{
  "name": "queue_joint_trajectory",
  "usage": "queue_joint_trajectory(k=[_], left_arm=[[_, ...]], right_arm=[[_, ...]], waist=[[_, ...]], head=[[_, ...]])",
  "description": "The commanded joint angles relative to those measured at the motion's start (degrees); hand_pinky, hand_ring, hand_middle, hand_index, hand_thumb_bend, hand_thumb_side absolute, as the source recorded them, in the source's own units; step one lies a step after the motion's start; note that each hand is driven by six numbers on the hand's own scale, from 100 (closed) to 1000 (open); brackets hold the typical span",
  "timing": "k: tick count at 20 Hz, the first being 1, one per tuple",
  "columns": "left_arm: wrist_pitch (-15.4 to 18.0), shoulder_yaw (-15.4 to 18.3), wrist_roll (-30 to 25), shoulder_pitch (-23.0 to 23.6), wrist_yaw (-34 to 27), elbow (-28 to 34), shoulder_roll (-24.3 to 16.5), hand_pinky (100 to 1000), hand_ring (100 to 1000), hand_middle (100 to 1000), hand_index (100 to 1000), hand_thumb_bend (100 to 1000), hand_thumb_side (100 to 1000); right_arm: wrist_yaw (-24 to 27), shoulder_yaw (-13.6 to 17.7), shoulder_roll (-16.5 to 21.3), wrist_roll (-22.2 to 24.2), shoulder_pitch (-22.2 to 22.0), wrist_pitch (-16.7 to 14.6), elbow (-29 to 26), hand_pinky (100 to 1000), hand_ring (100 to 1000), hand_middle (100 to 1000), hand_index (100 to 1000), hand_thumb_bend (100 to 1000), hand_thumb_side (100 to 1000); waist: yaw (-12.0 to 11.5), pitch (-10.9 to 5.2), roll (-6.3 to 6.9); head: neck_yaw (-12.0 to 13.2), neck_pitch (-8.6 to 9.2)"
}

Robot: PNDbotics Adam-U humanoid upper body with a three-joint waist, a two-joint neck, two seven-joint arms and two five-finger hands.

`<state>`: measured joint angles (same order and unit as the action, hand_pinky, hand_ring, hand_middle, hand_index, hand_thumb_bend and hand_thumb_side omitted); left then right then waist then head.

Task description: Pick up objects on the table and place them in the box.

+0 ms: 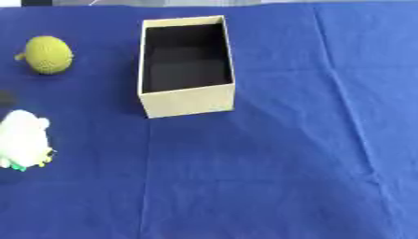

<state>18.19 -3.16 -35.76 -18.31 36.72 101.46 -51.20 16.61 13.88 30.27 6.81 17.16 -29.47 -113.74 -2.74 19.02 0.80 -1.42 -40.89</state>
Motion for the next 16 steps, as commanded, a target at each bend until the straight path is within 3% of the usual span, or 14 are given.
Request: queue_joint_trajectory(k=[1,9,12,16], left_arm=[[-0.54,-0.40,1.18,-1.62,1.10,-1.14,-0.18,977,973,936,975,481,282],[-0.17,-3.11,-0.61,-4.76,0.76,-5.38,2.40,973,972,939,971,426,321],[-0.07,-3.81,-2.16,-5.36,1.06,-7.21,2.85,964,965,925,963,394,278],[0.20,-3.83,-4.07,-5.56,1.77,-7.52,2.91,894,885,836,904,354,247]], right_arm=[[0.31,0.20,0.47,0.45,0.49,0.18,-0.85,882,788,536,777,100,541],[0.65,0.14,-0.10,0.85,0.57,0.66,-0.85,883,788,535,776,100,542],[0.69,0.21,-0.26,0.92,0.47,0.77,-0.85,884,789,535,776,100,541],[0.63,0.31,-0.35,0.80,0.36,0.94,-0.85,884,789,535,776,100,542]], waist=[[0.18,-0.99,0.13],[0.60,-0.89,0.16],[0.74,-0.86,0.09],[0.68,-0.82,0.07]], head=[[0.37,-0.17],[0.82,-0.14],[0.89,-0.19],[0.94,-0.30]])
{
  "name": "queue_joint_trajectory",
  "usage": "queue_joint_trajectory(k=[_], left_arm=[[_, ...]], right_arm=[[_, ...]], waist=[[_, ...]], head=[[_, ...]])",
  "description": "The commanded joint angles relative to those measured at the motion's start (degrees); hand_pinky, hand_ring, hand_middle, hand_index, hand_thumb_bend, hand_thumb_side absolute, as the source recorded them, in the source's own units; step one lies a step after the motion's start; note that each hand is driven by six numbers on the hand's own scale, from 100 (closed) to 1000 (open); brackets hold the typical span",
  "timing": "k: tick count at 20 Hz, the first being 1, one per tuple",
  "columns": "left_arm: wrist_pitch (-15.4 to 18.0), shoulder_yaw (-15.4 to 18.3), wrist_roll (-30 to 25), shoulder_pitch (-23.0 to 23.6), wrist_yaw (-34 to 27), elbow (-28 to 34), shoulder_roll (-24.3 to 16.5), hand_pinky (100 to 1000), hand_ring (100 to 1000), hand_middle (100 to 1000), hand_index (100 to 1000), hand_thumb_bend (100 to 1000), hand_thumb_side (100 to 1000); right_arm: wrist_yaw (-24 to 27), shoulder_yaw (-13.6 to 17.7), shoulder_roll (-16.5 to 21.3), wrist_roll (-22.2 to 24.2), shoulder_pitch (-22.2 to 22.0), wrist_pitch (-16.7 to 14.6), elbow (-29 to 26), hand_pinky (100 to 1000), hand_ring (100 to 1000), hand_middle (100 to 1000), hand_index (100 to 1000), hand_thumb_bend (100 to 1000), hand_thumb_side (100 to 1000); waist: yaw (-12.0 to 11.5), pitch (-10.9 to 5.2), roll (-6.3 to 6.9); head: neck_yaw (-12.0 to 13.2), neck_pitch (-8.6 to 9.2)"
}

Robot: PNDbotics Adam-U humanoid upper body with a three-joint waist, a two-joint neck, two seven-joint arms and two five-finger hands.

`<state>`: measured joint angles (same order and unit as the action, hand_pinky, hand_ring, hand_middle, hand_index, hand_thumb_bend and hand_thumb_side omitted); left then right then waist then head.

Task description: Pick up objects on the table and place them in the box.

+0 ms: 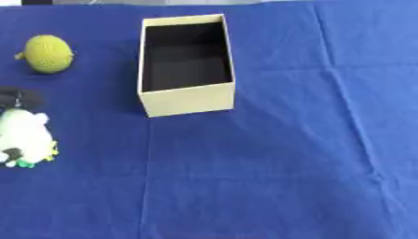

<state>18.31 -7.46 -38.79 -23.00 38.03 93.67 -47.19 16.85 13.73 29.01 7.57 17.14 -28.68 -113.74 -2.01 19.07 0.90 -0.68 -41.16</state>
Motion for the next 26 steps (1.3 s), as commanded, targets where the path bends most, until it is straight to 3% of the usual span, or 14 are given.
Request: queue_joint_trajectory(k=[1,4,5,6,8,11,17,20,21,22,26], left_arm=[[0.07,0.53,-1.38,-0.84,0.67,0.46,-1.12,877,869,820,892,349,248],[-0.12,0.61,-2.25,-0.77,0.98,0.50,-1.08,830,822,774,859,316,257],[-0.27,0.67,-2.44,-0.79,0.85,0.33,-1.00,790,769,719,816,235,247],[-0.45,0.77,-2.50,-0.80,0.61,0.25,-0.90,786,763,712,811,226,244],[-0.77,1.05,-2.49,-0.81,-0.11,0.58,-0.71,715,690,629,750,111,195],[-1.54,1.71,-1.97,-1.06,-0.90,1.52,-0.66,647,610,559,687,100,110],[-2.90,3.38,0.28,-2.99,-1.66,3.87,0.23,588,545,500,623,100,100],[-3.55,4.09,1.98,-6.90,-1.81,6.39,1.22,596,544,500,623,100,100],[-3.59,3.96,2.30,-9.06,-1.96,7.12,1.70,597,544,502,623,100,229],[-3.59,3.67,2.44,-11.10,-2.18,7.57,2.19,597,543,500,622,100,100],[-3.17,1.59,2.13,-19.40,-3.10,7.59,4.87,596,538,496,618,100,100]], right_arm=[[0.37,0.46,0.88,0.02,0.38,0.22,-0.85,884,789,534,776,100,542],[0.37,0.49,0.79,-0.07,0.31,0.30,-0.85,884,789,534,776,100,542],[0.37,0.54,0.73,-0.14,0.23,0.34,-0.85,885,789,533,776,100,542],[0.33,0.59,0.68,-0.20,0.14,0.39,-0.85,885,789,533,776,100,542],[0.18,0.64,0.65,-0.27,-0.06,0.44,-0.85,885,789,533,776,100,542],[0.10,0.62,0.71,-0.40,-0.04,0.49,-0.85,885,789,533,776,100,543],[-0.01,0.61,0.81,-0.37,-0.21,0.52,-0.85,885,789,532,776,100,541],[-0.04,0.62,1.12,-0.45,-0.34,0.24,-0.85,885,789,532,777,100,541],[-0.01,0.60,1.24,-0.53,-0.35,0.18,-0.85,884,789,533,777,100,544],[0.04,0.58,1.33,-0.61,-0.35,0.13,-0.85,884,789,533,777,100,541],[0.15,0.37,1.57,-0.61,-0.46,0.10,-0.85,884,789,533,777,100,540]], waist=[[-0.09,-0.88,-0.02],[-0.09,-0.93,-0.02],[-0.07,-0.94,-0.05],[-0.05,-0.96,-0.07],[-0.05,-0.96,-0.10],[-0.10,-0.99,-0.03],[-0.14,-1.12,0.02],[-0.44,-1.34,-0.02],[-0.57,-1.47,-0.03],[-0.68,-1.58,-0.04],[-0.84,-2.00,-0.06]], head=[[0.24,-0.06],[0.37,-0.09],[0.40,-0.06],[0.40,-0.04],[0.38,-0.04],[0.41,-0.08],[0.31,-0.31],[0.11,-0.64],[0.09,-0.73],[0.06,-0.78],[0.10,-0.94]])
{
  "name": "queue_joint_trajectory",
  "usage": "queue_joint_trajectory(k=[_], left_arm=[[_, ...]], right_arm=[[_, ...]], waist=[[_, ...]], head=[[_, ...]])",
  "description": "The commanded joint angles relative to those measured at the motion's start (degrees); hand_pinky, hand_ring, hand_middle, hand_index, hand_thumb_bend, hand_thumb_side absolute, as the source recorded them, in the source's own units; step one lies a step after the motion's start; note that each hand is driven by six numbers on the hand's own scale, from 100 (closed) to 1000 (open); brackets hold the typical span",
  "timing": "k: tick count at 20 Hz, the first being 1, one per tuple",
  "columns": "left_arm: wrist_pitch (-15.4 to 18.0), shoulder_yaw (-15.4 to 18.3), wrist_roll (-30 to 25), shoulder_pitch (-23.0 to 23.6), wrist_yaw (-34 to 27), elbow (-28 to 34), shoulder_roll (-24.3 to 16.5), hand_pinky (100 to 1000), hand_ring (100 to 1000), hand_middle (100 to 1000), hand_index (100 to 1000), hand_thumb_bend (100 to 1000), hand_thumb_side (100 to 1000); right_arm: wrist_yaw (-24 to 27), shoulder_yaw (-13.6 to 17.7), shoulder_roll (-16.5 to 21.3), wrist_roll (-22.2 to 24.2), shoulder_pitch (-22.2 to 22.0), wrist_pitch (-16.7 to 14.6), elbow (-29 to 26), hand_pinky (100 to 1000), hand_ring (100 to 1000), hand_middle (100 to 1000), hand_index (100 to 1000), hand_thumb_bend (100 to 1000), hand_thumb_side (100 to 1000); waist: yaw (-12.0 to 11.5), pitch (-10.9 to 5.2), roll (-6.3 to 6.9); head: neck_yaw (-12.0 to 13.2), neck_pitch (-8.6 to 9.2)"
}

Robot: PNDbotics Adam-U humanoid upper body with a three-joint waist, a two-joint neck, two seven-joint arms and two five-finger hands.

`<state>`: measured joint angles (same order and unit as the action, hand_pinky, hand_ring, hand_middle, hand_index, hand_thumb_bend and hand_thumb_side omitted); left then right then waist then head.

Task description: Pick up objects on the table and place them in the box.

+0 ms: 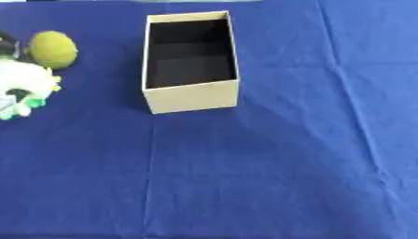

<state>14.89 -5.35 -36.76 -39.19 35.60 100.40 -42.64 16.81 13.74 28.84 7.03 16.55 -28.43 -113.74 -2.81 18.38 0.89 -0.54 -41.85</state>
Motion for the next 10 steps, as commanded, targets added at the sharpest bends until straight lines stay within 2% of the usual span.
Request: queue_joint_trajectory(k=[1,6,10], left_arm=[[0.46,-1.11,-0.01,-5.07,-0.90,0.47,1.22,595,535,494,615,100,100],[1.77,-4.43,-0.23,-14.51,-1.28,-3.75,8.67,589,522,483,601,100,100],[3.45,-6.84,-0.31,-20.13,-0.69,-9.42,15.68,587,518,479,596,100,100]], right_arm=[[0.21,0.34,1.78,-0.05,0.09,-0.15,-0.85,884,789,533,777,100,540],[0.39,0.16,1.61,0.17,0.15,0.01,-0.85,885,790,533,777,100,541],[0.78,0.18,1.53,0.12,0.48,-0.06,-0.85,885,790,535,778,100,541]], waist=[[-0.06,-1.37,-0.06],[0.06,-1.58,-0.25],[0.52,-1.55,-0.39]], head=[[-0.03,-0.25],[0.30,-0.14],[1.24,0.14]])
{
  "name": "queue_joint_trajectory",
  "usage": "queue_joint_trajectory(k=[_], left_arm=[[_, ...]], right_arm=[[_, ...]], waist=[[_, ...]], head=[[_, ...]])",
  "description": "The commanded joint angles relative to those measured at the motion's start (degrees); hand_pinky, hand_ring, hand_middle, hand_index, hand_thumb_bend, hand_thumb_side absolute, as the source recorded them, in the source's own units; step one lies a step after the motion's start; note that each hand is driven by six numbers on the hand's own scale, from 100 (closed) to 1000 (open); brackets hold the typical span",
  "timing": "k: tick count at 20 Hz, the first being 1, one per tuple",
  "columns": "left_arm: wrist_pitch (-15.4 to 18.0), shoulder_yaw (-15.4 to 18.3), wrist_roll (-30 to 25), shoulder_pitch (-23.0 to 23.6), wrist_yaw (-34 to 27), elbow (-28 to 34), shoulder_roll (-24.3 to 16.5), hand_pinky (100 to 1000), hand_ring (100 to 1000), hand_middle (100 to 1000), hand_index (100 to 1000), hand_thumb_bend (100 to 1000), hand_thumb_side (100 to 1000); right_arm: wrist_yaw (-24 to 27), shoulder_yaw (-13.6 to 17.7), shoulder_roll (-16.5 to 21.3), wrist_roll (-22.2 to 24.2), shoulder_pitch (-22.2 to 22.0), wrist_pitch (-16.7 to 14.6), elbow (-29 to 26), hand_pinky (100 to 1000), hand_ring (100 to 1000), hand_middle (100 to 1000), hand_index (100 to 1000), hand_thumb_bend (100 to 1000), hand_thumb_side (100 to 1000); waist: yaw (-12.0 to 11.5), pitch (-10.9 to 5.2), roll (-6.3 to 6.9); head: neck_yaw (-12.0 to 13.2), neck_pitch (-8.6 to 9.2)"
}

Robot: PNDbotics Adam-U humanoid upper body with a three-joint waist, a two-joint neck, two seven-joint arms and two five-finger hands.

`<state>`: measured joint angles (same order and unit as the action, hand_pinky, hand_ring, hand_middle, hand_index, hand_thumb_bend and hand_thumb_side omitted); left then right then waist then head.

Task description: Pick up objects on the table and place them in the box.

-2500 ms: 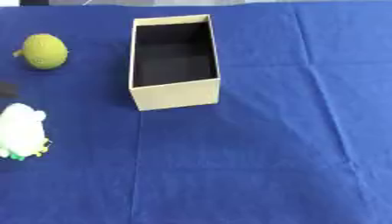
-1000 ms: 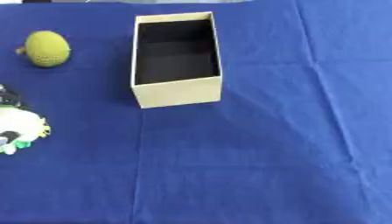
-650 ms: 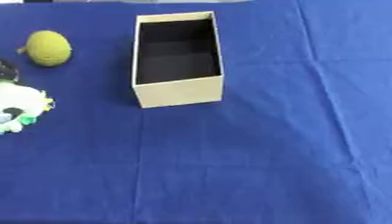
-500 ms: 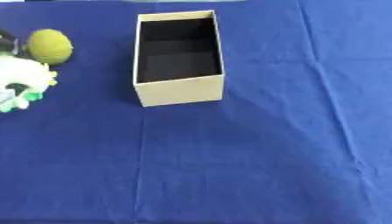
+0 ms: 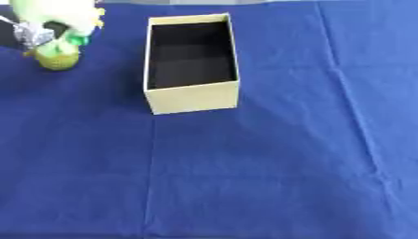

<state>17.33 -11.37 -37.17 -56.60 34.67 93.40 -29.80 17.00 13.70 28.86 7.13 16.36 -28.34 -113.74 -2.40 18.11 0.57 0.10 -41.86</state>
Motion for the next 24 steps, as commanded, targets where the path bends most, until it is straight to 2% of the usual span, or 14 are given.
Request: queue_joint_trajectory(k=[1,6,11,16,21,23,24], left_arm=[[1.35,-1.11,0.40,-3.79,0.38,-3.82,4.47,588,518,478,594,100,100],[2.80,-2.13,3.21,-7.83,2.89,-11.63,12.50,591,518,477,594,100,106],[4.84,-1.64,6.85,-9.34,8.77,-21.00,17.63,592,519,480,596,100,118],[5.72,-0.02,10.94,-9.78,15.64,-27.34,20.39,601,528,490,609,100,100],[5.54,1.44,15.98,-9.47,23.68,-32.19,21.41,603,531,496,618,100,100],[6.11,1.64,16.99,-9.27,24.83,-33.86,21.88,620,547,510,634,100,100],[6.61,1.68,17.19,-9.13,24.86,-34.48,22.13,672,606,566,689,100,134]], right_arm=[[0.69,0.24,1.49,-0.03,0.80,-0.16,-0.85,885,790,535,778,100,542],[1.47,0.04,1.07,-0.07,1.85,0.16,-0.85,885,790,537,778,100,544],[2.06,-0.11,0.42,0.49,2.41,0.83,-0.85,887,790,536,778,100,547],[2.66,-0.13,-0.21,0.91,3.06,1.52,-0.85,888,790,537,777,100,550],[2.94,-0.04,-0.55,1.12,3.20,1.83,-0.85,888,790,536,777,100,551],[3.01,-0.03,-0.75,1.22,3.29,1.94,-0.85,888,790,536,777,100,551],[3.03,-0.02,-0.84,1.28,3.30,1.98,-0.85,889,790,535,776,100,551]], waist=[[0.21,-1.25,-0.09],[1.03,-1.07,-0.13],[1.96,-0.81,0.10],[2.68,-0.55,0.40],[2.94,-0.39,0.41],[2.96,-0.31,0.32],[2.95,-0.26,0.27]], head=[[0.83,0.21],[1.82,0.59],[2.34,0.51],[2.70,0.62],[2.90,0.96],[2.97,1.08],[3.00,1.11]])
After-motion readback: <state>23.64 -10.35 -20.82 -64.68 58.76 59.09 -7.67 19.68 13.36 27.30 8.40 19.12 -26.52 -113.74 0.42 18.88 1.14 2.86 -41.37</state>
